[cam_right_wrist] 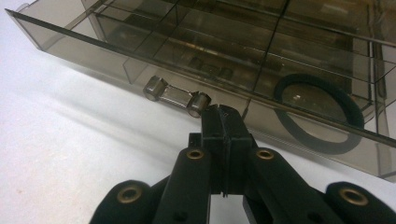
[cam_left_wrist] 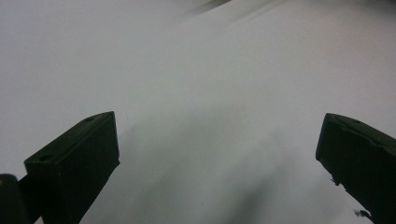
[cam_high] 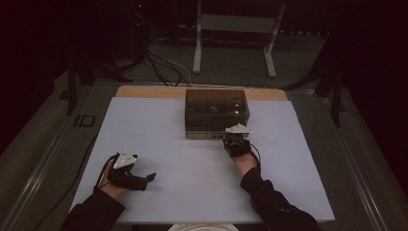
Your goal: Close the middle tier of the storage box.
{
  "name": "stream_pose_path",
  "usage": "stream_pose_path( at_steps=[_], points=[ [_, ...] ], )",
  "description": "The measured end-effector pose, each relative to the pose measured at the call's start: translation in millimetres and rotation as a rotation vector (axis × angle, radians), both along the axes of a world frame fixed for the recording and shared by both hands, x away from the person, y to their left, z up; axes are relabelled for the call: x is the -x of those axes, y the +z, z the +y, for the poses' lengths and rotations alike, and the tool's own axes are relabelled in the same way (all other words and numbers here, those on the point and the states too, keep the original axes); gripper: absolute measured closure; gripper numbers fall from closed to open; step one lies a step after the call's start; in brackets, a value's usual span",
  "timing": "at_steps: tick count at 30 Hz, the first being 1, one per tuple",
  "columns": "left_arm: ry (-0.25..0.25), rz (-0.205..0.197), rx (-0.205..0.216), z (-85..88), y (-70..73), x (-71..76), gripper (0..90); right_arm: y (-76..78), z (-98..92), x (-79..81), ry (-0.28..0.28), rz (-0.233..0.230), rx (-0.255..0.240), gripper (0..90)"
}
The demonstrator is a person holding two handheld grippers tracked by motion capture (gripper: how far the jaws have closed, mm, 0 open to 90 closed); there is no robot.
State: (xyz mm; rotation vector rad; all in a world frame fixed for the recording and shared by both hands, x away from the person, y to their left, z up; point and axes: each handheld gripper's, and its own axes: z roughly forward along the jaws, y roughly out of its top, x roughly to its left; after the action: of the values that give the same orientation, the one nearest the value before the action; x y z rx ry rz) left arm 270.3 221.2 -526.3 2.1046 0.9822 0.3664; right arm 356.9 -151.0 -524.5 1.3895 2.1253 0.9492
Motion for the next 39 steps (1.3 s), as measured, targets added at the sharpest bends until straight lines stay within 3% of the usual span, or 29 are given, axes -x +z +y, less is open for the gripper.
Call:
stream_pose_path(
  at_steps=[39],
  points=[
    [-0.001,0.001,-0.004,0.1,-0.5,-0.1,1.0,-2.1,1.9,-15.7,-0.023,0.010,-0.017,90.0]
  ],
)
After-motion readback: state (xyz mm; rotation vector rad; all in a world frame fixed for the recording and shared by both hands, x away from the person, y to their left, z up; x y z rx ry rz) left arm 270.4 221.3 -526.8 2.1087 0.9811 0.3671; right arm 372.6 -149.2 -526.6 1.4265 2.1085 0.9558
